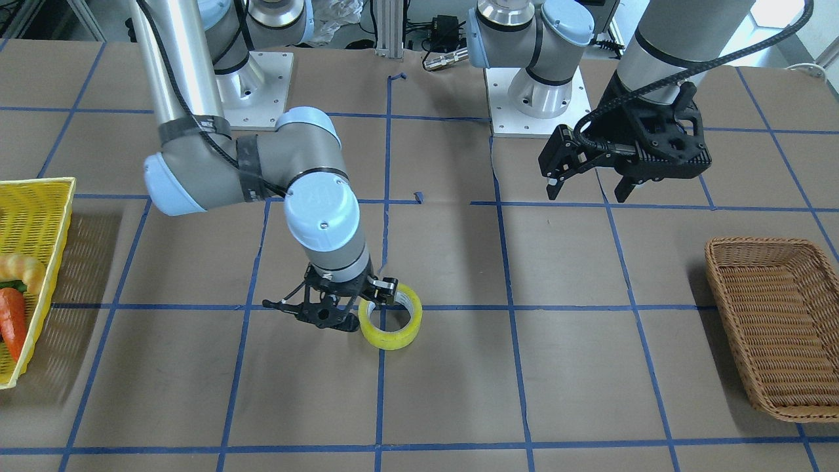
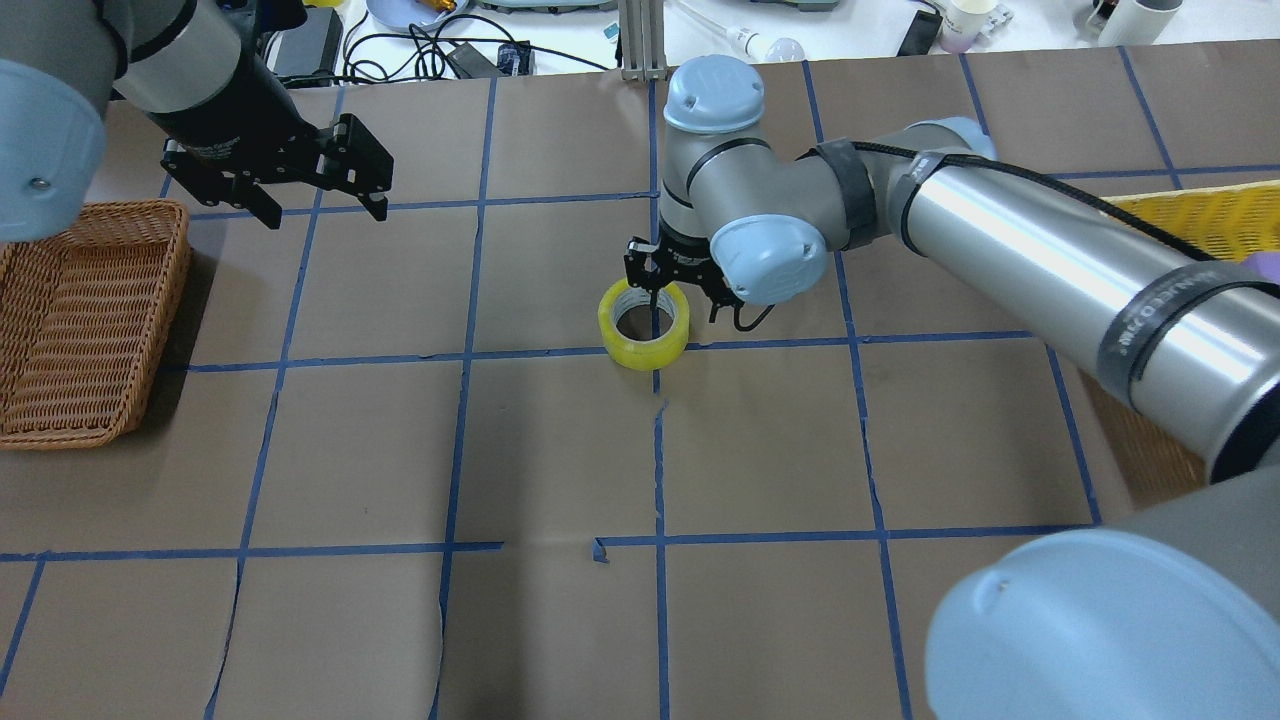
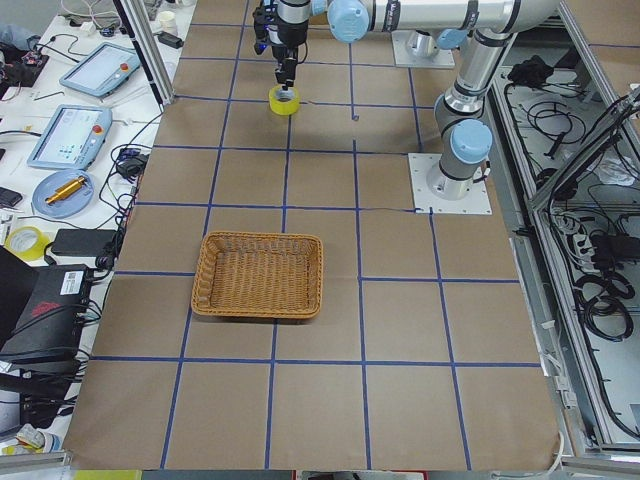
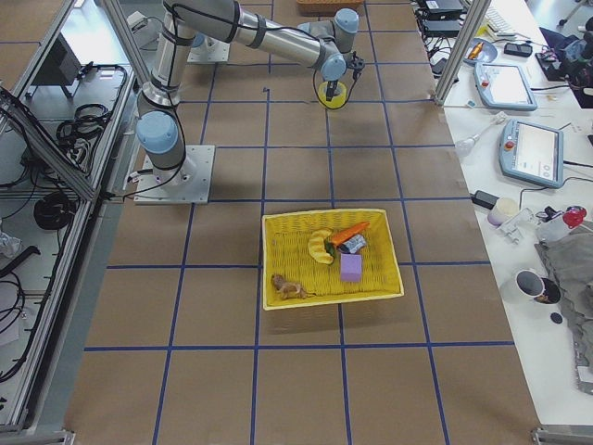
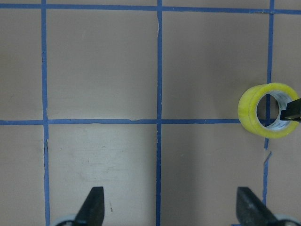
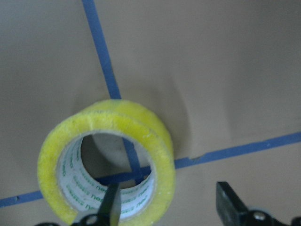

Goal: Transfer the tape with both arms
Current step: 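Carry the tape roll to the table center and release it, then lower the left gripper onto the tape roll while the right gripper withdraws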

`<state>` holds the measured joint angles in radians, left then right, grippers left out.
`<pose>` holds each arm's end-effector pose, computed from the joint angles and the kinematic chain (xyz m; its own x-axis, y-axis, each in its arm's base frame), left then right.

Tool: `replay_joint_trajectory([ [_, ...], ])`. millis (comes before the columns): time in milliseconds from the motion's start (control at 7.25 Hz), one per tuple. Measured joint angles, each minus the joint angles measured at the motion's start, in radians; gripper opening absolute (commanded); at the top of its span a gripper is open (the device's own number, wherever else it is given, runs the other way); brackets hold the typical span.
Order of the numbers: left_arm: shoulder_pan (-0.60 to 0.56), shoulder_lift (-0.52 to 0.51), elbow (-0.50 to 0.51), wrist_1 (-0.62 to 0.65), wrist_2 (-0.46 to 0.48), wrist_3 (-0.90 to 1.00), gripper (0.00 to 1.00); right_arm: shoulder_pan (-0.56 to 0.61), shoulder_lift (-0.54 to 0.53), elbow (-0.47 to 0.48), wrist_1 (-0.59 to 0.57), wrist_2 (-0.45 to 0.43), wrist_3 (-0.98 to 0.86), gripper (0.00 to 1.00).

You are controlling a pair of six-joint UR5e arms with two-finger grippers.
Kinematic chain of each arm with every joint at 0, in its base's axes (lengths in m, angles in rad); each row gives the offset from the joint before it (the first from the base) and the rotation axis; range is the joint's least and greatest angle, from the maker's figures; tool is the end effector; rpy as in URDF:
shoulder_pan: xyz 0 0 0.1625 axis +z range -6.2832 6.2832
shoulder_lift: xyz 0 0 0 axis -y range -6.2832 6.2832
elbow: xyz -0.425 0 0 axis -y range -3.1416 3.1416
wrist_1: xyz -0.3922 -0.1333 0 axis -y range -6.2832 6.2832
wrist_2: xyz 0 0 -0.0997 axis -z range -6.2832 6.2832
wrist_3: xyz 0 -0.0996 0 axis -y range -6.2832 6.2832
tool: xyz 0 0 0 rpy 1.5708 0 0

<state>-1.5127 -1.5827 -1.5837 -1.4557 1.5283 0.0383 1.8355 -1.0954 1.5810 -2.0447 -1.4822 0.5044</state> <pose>-0.1080 -0.5125 0.4876 -0.9991 -0.0161 0.0388 -0.0196 0.9956 -0.0917 0.3046 -0.5804 0.2569 -0.9683 0.2391 -0.0718 0.2357 0.9704 0.0530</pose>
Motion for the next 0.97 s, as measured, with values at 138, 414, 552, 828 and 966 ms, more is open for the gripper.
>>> replay_joint_trajectory([
  [138, 0.004, -0.007, 0.001, 0.002, -0.002, -0.002, 1.00, -0.072, -0.064, 0.003, 0.040, -0.010, -0.088, 1.00],
  [414, -0.017, -0.054, 0.002, 0.022, -0.009, -0.012, 1.00, -0.271, -0.209, 0.009, 0.161, -0.025, -0.344, 1.00],
  [552, -0.062, -0.101, 0.002, 0.065, -0.010, -0.037, 1.00, -0.345, -0.286, 0.010, 0.243, -0.052, -0.443, 1.00],
  [828, -0.176, -0.228, 0.001, 0.221, -0.009, -0.117, 1.00, -0.393, -0.425, 0.013, 0.397, -0.104, -0.504, 1.00],
  [966, -0.224, -0.298, 0.000, 0.302, -0.008, -0.165, 0.96, -0.396, -0.457, 0.011, 0.438, -0.107, -0.511, 1.00],
])
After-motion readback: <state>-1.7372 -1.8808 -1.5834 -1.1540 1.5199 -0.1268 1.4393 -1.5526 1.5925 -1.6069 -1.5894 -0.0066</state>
